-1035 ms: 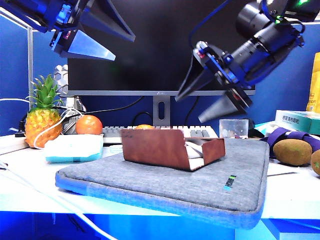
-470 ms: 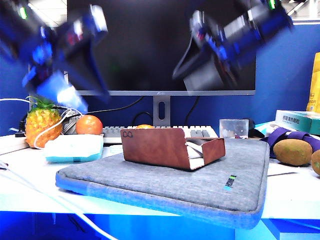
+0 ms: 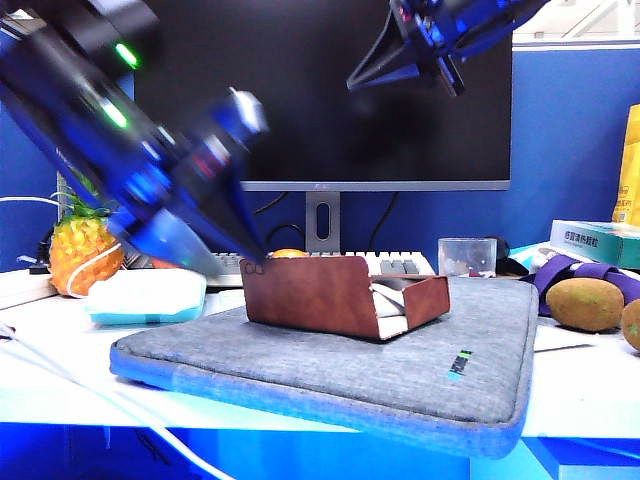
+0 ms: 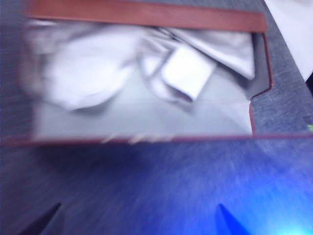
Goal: Close the glasses case.
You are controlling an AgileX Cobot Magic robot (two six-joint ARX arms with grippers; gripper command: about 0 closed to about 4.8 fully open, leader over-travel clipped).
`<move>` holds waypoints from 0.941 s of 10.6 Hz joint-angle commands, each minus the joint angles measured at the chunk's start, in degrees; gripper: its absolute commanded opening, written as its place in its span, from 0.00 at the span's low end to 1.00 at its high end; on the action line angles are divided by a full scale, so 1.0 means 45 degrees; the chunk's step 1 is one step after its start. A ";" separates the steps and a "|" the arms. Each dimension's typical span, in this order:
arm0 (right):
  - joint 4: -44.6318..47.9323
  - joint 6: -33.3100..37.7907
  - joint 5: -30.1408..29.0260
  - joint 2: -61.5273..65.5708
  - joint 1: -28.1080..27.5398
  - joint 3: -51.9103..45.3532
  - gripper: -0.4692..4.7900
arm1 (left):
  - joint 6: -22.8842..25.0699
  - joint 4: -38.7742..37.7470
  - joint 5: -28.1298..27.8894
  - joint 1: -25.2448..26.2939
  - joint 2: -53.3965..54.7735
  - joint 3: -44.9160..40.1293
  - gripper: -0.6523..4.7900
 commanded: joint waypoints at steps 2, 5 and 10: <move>-0.0374 0.0005 -0.0209 -0.0112 0.0015 0.0024 0.09 | -0.0015 0.2739 -0.0306 -0.0743 0.0942 0.0034 0.86; -0.0282 0.0005 -0.0204 -0.0112 0.0010 0.0024 0.09 | -0.0418 0.6766 -0.1719 -0.0933 0.1433 0.0044 0.86; -0.1093 -0.0194 -0.0510 -0.0165 -0.0073 0.0029 0.09 | 0.1996 -0.8077 -0.3366 -0.0889 0.1219 0.7043 0.86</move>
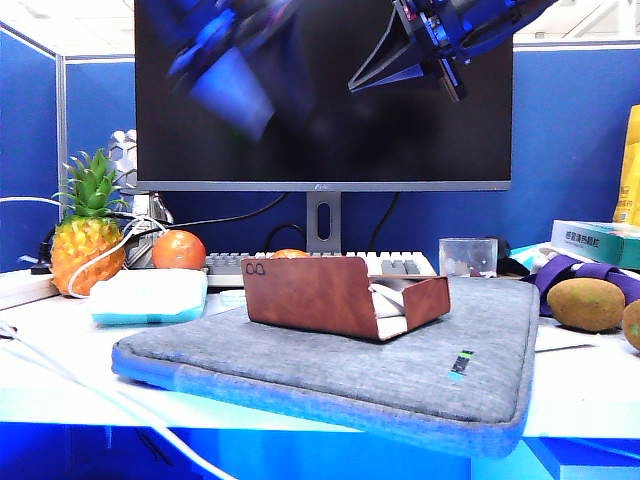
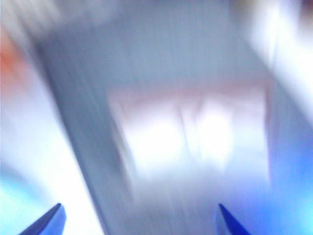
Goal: Close the glasses case.
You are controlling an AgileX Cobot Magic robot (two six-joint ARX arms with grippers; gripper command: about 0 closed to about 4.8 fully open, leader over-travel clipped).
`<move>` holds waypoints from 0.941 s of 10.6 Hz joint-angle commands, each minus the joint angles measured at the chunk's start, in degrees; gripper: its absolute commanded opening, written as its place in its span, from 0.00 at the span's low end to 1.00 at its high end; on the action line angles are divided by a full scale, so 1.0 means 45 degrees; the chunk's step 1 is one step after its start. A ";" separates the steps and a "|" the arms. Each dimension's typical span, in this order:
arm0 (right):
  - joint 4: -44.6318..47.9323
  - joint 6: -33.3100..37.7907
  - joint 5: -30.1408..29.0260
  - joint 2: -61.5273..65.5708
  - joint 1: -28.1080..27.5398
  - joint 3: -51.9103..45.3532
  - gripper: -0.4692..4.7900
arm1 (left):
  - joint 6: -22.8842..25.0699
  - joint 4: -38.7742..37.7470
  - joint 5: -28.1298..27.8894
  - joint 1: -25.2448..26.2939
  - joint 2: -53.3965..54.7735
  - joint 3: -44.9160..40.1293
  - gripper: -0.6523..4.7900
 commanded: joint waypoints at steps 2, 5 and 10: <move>-0.1637 -0.1117 0.0641 -0.0107 -0.0083 0.0063 0.09 | 0.0083 -0.1787 -0.0559 -0.0010 0.0427 -0.0529 0.86; -0.6159 -0.3002 0.3021 -0.0131 -0.0160 0.0058 0.09 | -0.0160 -0.1219 -0.0457 -0.0039 0.0894 -0.0597 0.86; -0.7917 -0.3895 0.4046 -0.0151 -0.0155 0.0063 0.09 | -0.0311 -0.1938 0.0325 -0.0044 0.1151 -0.0588 0.86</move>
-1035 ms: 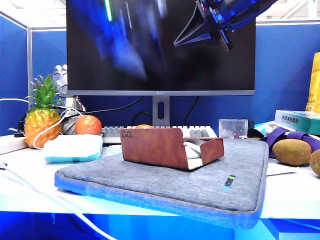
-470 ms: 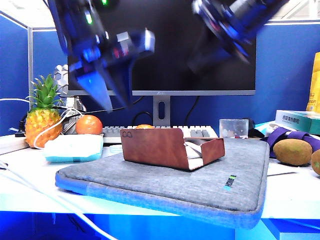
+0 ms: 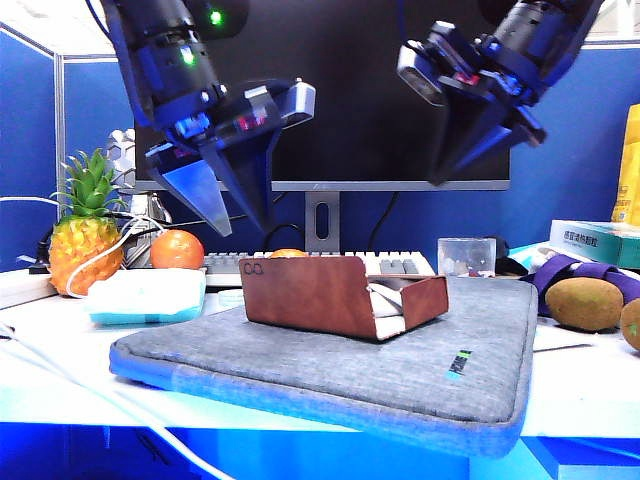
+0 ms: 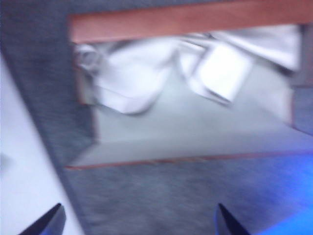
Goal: Close the glasses case.
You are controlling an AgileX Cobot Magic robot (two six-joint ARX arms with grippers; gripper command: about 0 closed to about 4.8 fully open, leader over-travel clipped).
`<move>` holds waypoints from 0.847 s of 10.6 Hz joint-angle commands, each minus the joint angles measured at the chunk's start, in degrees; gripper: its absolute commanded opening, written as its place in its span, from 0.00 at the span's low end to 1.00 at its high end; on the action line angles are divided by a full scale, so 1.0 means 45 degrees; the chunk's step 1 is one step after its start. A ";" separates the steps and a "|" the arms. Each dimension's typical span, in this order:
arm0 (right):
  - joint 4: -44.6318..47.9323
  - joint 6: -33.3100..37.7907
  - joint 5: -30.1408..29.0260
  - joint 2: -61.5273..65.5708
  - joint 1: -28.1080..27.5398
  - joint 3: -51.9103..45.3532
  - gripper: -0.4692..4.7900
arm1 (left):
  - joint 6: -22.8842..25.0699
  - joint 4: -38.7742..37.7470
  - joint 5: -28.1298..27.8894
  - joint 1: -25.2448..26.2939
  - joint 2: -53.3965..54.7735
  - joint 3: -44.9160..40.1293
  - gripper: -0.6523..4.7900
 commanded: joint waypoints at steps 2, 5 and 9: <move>0.0019 -0.0398 0.0340 -0.0092 0.0000 0.0063 0.09 | -0.0117 -0.0563 0.0481 -0.0005 -0.0063 0.0029 0.86; 0.0141 -0.0403 0.0291 -0.0092 0.0000 0.0063 0.09 | -0.0121 -0.0044 0.0607 -0.0005 0.0452 0.0029 0.86; 0.0350 -0.0447 0.0287 -0.0092 -0.0005 0.0063 0.09 | -0.0277 0.1593 0.0860 -0.0364 0.1379 0.0034 0.86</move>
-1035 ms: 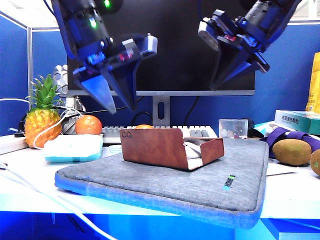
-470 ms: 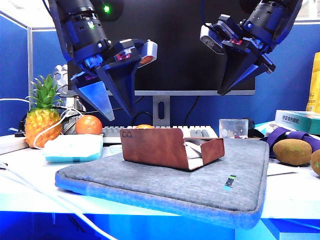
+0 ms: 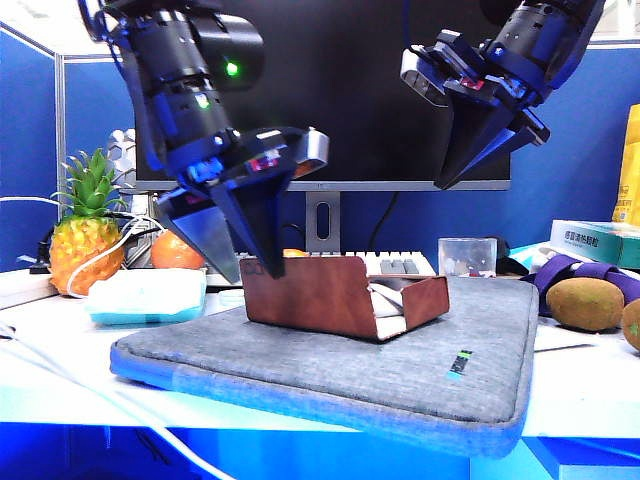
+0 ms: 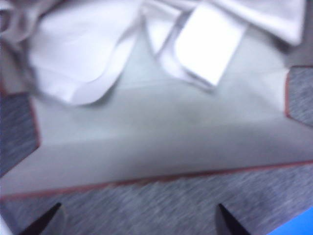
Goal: Close the glasses case.
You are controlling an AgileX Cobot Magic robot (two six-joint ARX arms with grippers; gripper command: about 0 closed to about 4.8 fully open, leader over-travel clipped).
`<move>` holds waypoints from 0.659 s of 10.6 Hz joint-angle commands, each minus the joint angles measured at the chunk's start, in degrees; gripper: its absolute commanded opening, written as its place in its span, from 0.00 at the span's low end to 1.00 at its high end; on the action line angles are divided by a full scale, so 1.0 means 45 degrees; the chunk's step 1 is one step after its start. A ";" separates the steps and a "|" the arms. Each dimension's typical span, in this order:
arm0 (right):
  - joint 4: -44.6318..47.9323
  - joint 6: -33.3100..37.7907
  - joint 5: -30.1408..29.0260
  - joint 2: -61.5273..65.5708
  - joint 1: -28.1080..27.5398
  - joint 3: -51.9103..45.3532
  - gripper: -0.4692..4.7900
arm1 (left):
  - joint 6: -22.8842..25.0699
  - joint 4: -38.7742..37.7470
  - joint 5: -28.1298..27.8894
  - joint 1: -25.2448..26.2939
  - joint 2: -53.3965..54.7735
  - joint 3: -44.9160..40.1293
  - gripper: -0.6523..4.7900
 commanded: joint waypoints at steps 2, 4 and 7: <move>0.0457 -0.0083 -0.0068 -0.0092 0.0005 0.0063 0.09 | -0.0219 0.2754 0.0160 -0.0321 0.0491 0.0015 0.86; 0.0651 -0.0083 -0.0073 -0.0092 0.0005 0.0063 0.09 | -0.0505 0.4333 0.0049 -0.0325 0.1083 0.0015 0.86; 0.3050 -0.0379 0.1399 -0.2866 -0.0029 0.0092 0.09 | -0.0165 0.4639 -0.1962 -0.0228 -0.2812 0.0845 0.85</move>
